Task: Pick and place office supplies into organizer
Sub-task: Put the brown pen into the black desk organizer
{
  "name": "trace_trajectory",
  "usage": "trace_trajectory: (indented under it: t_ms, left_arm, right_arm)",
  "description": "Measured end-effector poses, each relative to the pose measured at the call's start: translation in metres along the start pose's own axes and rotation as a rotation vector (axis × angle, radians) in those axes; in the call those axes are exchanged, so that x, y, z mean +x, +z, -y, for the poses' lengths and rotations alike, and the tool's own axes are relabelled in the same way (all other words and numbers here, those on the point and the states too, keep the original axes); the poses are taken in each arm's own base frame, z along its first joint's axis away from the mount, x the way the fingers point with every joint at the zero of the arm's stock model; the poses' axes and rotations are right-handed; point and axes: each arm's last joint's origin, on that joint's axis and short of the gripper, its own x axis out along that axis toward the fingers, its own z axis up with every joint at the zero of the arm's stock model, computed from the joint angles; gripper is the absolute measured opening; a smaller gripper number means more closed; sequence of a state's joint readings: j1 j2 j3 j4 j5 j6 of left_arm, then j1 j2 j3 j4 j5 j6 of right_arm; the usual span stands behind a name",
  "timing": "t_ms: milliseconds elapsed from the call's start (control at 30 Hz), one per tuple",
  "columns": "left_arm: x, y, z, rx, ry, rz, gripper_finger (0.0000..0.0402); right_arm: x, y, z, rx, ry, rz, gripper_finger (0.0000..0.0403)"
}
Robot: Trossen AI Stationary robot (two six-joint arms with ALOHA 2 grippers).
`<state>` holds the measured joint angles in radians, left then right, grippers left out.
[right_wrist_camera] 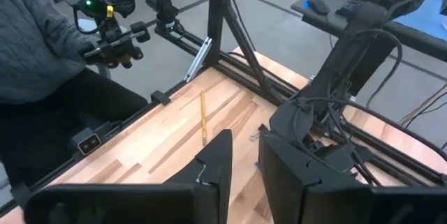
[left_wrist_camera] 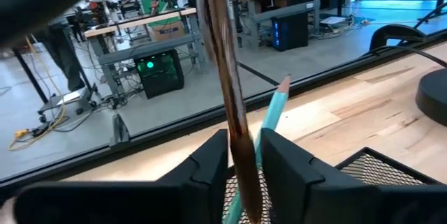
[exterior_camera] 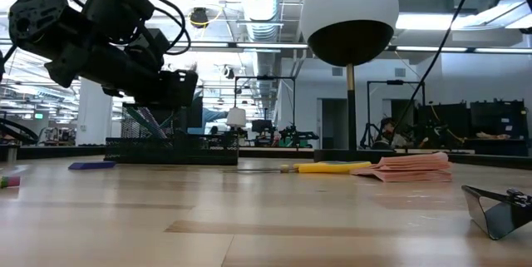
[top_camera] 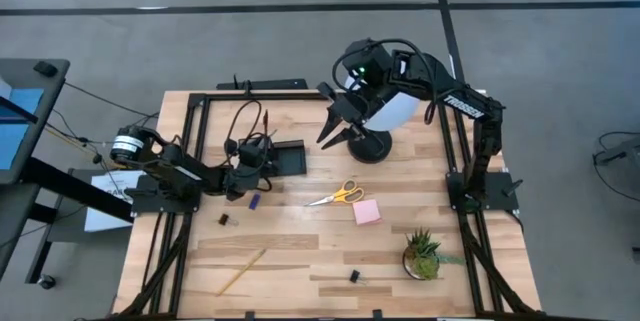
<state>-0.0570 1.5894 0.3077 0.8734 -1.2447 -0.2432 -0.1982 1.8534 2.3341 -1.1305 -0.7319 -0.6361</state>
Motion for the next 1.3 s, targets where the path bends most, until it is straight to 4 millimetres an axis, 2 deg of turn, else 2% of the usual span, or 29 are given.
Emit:
trace_trajectory:
  t_ms: [200, 467, 600, 733, 967, 1100, 1300]
  left_arm:
    - [0.000, 0.000, 0.000, -0.001, 0.002, 0.001, 0.0123]
    - [0.000, 0.000, 0.000, -0.003, -0.010, -0.003, 0.0126]
    - [0.000, -0.001, 0.000, -0.022, -0.019, -0.007, 0.0091]
    - [0.000, -0.003, 0.000, -0.035, -0.030, -0.025, 0.0016]
    - [0.000, -0.002, 0.000, -0.019, -0.023, -0.014, 0.0002]
    - [-0.004, 0.010, 0.001, 0.037, -0.039, 0.018, 0.0002]
    - [-0.021, 0.060, -0.008, 0.096, -0.012, 0.112, 0.0016]
  right_arm:
    - [0.000, 0.000, 0.000, -0.001, 0.000, 0.000, 0.0066]
    - [0.000, 0.000, 0.000, -0.002, 0.000, 0.001, 0.0066]
    - [0.000, 0.000, 0.000, -0.003, 0.000, 0.000, 0.0066]
    - [0.000, 0.000, 0.000, -0.004, 0.000, 0.000, 0.0066]
    - [0.000, 0.000, 0.000, -0.015, 0.000, 0.000, 0.0066]
    - [0.000, 0.000, 0.000, -0.018, -0.001, 0.001, 0.0066]
    - [-0.014, -0.009, 0.014, 0.012, -0.061, -0.010, 0.0066]
